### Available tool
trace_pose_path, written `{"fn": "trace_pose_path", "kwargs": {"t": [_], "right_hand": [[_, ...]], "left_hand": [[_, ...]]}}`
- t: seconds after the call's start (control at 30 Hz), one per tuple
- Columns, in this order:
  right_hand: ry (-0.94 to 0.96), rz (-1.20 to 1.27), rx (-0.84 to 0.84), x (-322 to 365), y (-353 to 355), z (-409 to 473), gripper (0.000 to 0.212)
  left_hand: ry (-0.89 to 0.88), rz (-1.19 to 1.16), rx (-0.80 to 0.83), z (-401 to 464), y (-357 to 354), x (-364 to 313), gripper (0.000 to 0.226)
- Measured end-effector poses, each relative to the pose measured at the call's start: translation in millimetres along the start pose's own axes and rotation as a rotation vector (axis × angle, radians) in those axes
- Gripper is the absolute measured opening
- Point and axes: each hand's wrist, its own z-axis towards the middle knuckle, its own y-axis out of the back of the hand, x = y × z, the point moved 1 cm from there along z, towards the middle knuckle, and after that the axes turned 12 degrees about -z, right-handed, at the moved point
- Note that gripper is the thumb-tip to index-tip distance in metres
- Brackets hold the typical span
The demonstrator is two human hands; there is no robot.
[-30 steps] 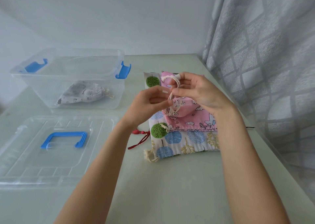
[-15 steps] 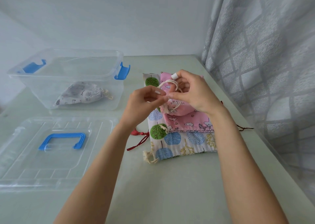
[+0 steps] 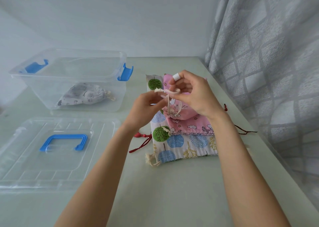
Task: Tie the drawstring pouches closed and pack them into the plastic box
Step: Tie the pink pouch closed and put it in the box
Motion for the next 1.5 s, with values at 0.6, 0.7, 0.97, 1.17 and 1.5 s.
{"fn": "trace_pose_path", "kwargs": {"t": [0.6,0.7,0.97,1.17,1.5], "right_hand": [[-0.37,0.142,-0.259,-24,22,-79,0.006],[-0.39,0.033,-0.308,-28,22,-90,0.004],[-0.6,-0.332,-0.118,-42,26,-117,0.043],[-0.235,-0.401,-0.191,-3,17,-118,0.014],[-0.12,-0.515,-0.058,-10,-13,-118,0.011]], "left_hand": [[0.216,-0.668,-0.192,-34,10,-11,0.023],[0.248,-0.468,-0.263,-44,13,-8,0.018],[0.375,-0.184,-0.029,-72,13,-4,0.018],[0.095,0.403,0.055,-68,9,-16,0.007],[-0.055,0.464,-0.078,-65,-25,1,0.009]]}}
